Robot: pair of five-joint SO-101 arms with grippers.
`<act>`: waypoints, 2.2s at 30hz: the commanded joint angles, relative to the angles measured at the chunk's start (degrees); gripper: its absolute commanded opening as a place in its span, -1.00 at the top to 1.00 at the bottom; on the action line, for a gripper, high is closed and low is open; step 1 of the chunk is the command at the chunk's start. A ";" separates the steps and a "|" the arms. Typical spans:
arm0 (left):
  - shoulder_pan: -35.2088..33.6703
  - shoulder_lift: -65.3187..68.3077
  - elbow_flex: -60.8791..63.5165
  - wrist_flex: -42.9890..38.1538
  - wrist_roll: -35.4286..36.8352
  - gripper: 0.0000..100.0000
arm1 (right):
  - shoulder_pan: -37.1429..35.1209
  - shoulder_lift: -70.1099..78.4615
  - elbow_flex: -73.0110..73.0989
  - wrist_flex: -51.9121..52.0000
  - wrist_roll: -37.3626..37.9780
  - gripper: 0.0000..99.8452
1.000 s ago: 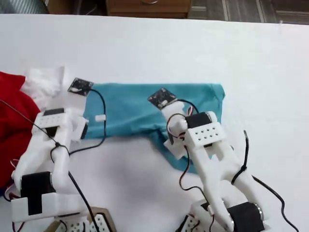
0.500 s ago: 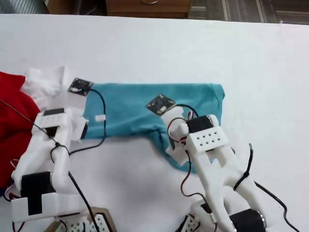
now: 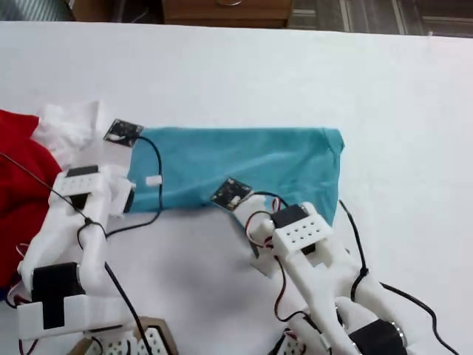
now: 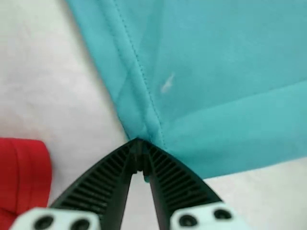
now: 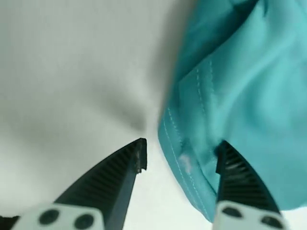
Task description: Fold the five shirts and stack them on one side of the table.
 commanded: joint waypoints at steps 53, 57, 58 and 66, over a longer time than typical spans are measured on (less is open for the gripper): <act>-0.62 -0.53 0.04 -0.88 0.35 0.95 | 23.34 71.60 -113.67 29.93 7.12 0.57; -0.62 -0.53 0.04 -0.88 0.35 0.95 | 23.96 76.18 -126.33 38.64 2.99 0.58; -0.62 -0.53 0.04 -0.88 0.35 0.95 | 23.78 76.35 -127.91 40.13 2.81 0.59; -0.62 -0.53 0.04 -0.88 0.35 0.95 | 23.08 65.27 -113.14 39.96 2.81 0.97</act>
